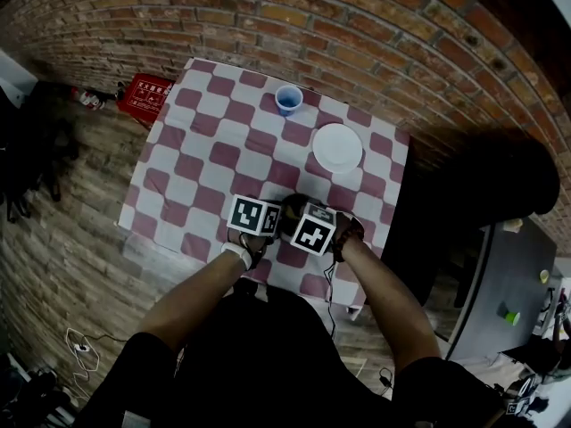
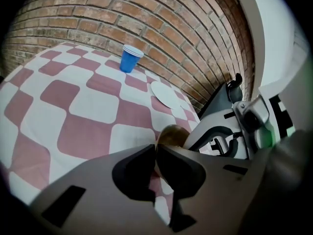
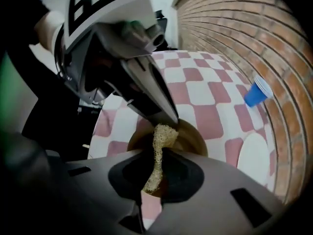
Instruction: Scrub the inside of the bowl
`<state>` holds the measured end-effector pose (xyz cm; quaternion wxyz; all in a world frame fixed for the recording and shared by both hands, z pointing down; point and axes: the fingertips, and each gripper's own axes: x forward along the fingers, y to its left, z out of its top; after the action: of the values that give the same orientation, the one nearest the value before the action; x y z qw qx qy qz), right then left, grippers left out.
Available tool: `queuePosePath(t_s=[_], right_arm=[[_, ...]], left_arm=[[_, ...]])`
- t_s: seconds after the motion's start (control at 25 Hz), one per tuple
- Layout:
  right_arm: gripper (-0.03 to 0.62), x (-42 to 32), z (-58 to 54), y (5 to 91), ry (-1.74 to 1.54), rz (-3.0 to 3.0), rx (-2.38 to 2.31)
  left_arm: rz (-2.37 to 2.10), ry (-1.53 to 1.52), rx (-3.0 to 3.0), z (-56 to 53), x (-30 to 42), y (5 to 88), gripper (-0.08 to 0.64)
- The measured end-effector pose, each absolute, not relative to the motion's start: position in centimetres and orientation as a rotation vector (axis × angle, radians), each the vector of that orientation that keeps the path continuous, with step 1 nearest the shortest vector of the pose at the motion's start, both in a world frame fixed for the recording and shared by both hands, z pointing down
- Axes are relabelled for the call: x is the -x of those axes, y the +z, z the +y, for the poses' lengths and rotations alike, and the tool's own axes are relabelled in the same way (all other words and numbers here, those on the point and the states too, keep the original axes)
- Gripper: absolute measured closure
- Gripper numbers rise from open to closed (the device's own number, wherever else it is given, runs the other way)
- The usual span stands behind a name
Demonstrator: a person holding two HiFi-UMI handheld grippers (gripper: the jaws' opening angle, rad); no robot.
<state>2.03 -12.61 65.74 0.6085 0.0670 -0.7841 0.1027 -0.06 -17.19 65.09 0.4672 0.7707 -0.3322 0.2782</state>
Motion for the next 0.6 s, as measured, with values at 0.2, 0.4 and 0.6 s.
queuePosePath(t_s=[0.2, 0.4, 0.6], right_arm=[[0.534, -2.0, -11.1, 66.0, -0.175, -1.697, 0.092], [0.534, -2.3, -11.3, 66.7, -0.32, -1.602, 0.116], [0.534, -2.3, -12.5, 66.4, 0.167, -1.768, -0.151]], left_arm=[[-0.801, 0.697, -1.905, -17.2, 0.0, 65.1, 0.525], [-0.785, 0.686, -1.928, -17.1, 0.0, 64.9, 0.525], [-0.795, 0.637, -1.904, -15.6, 0.5, 64.6, 0.525]])
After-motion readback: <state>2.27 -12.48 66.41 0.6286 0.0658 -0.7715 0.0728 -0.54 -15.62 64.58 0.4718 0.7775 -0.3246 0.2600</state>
